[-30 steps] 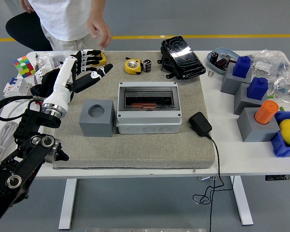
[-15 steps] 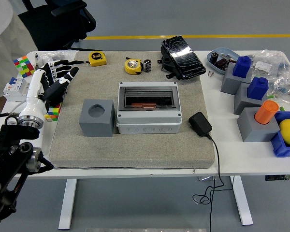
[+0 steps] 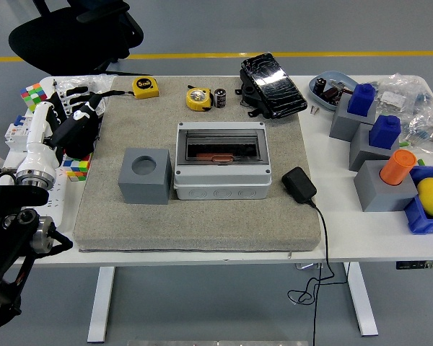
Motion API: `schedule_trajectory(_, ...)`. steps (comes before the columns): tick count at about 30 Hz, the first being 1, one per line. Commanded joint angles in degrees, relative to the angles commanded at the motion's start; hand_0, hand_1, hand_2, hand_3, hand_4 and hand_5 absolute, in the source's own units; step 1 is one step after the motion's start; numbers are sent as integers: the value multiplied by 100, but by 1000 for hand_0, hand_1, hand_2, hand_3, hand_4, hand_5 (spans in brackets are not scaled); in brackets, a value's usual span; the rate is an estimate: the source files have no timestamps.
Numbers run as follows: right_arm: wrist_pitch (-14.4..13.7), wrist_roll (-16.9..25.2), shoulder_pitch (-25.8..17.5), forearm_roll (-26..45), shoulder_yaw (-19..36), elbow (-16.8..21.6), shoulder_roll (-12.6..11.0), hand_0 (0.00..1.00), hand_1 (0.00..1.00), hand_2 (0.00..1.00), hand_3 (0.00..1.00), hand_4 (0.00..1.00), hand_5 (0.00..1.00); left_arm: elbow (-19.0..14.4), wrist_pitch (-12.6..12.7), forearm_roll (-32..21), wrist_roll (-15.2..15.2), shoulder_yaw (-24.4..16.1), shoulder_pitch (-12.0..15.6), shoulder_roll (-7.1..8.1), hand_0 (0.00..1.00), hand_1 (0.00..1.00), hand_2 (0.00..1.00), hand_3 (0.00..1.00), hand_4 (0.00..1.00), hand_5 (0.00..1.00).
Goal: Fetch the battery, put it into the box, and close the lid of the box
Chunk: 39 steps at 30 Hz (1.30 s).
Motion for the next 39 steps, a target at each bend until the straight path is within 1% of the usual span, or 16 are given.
schedule_trajectory(13,16,-37,-5,2,-5,-1,-3,506,622,659,559,942,509,-25,-87,-61,76,-24,15,-1,549,655,623,629,963,434)
schedule_trajectory(20,18,-46,-21,-15,26,1,13,506,621,659,560,942,511,-57,-101,-44,86,-111,69,-25,549,653,623,628,963,433)
schedule_trajectory(27,21,-60,-26,2,24,-6,8,506,621,662,561,942,513,-77,-131,-52,79,-165,54,-36,549,653,623,628,962,433)
schedule_trajectory(39,16,-56,-21,-26,47,5,23,507,622,661,561,942,516,-90,-178,-90,72,-159,91,-36,548,652,622,627,959,436)
